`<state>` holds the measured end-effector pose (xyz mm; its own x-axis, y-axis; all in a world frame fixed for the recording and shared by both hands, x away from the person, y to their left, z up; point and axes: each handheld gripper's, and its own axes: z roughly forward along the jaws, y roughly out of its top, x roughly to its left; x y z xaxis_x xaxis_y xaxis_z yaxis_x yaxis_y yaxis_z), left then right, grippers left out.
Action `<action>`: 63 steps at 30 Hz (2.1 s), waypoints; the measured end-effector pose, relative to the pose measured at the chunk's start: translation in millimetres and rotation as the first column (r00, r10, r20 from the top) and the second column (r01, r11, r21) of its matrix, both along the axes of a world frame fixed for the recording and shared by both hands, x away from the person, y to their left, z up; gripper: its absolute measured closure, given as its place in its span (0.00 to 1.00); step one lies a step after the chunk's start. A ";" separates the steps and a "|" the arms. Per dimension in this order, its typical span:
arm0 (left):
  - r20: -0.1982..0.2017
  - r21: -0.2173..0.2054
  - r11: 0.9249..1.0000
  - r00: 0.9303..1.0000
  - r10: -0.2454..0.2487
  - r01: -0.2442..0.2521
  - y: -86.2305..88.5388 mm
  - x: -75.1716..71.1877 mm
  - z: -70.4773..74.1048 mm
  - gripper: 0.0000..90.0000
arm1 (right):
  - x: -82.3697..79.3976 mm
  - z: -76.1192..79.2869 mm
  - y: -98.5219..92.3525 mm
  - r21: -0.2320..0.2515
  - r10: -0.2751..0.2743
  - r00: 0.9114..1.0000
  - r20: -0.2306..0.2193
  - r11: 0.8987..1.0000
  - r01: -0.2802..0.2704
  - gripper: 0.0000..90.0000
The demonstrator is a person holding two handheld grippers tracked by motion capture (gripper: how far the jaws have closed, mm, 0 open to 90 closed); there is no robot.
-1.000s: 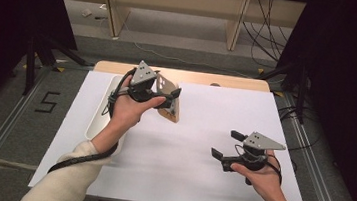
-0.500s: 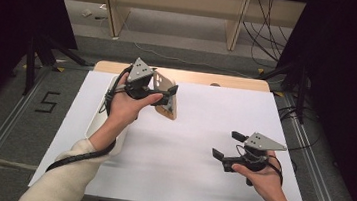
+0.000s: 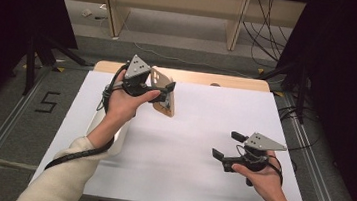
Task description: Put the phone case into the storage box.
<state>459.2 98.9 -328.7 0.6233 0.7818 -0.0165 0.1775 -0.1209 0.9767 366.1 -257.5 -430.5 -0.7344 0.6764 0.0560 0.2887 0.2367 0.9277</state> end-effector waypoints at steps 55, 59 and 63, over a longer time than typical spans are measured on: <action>0.016 0.010 0.998 0.998 0.063 -0.063 19.8 15.7 11.3 0.10 | 0.5 -1.8 0.3 0.003 -0.003 1.000 -0.002 1.000 0.003 0.07; 0.018 0.010 0.998 0.997 0.069 -0.069 21.3 16.6 12.3 0.10 | 0.6 -1.8 0.2 0.002 -0.002 1.000 -0.002 1.000 0.002 0.07; 0.020 0.011 0.997 0.997 0.075 -0.076 23.4 17.6 13.5 0.10 | 0.4 -1.8 0.2 0.003 -0.003 1.000 0.000 1.000 0.003 0.07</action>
